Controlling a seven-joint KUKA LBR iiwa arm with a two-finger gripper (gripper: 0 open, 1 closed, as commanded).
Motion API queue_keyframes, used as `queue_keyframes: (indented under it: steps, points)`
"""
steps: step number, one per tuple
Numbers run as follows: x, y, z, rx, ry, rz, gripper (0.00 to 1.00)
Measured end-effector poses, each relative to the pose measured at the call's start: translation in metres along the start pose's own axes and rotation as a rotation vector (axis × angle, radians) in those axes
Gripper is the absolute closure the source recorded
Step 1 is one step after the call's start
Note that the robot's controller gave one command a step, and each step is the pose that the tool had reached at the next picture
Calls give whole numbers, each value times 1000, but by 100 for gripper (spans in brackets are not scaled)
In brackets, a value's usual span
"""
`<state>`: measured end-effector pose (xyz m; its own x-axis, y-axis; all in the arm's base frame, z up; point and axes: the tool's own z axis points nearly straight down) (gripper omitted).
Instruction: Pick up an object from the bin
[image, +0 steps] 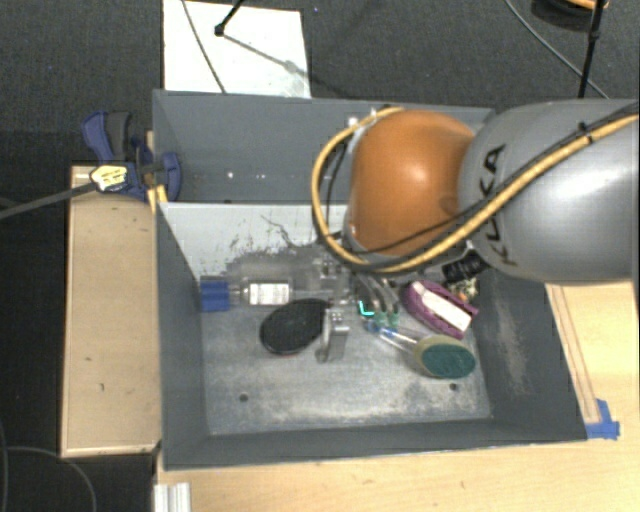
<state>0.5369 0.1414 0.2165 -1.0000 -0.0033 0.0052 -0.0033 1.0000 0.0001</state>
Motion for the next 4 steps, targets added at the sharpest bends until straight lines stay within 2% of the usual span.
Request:
queue_keyframes:
  steps: [1, 2, 3, 4]
  points:
    - [-9, 7, 97, 0, 1, 48, 0]
    - [-50, 15, 143, -5, -15, 192, 0]
    - [-48, 16, 142, -6, -9, 194, 100]
    - [-30, 15, 35, -4, -12, 195, 100]
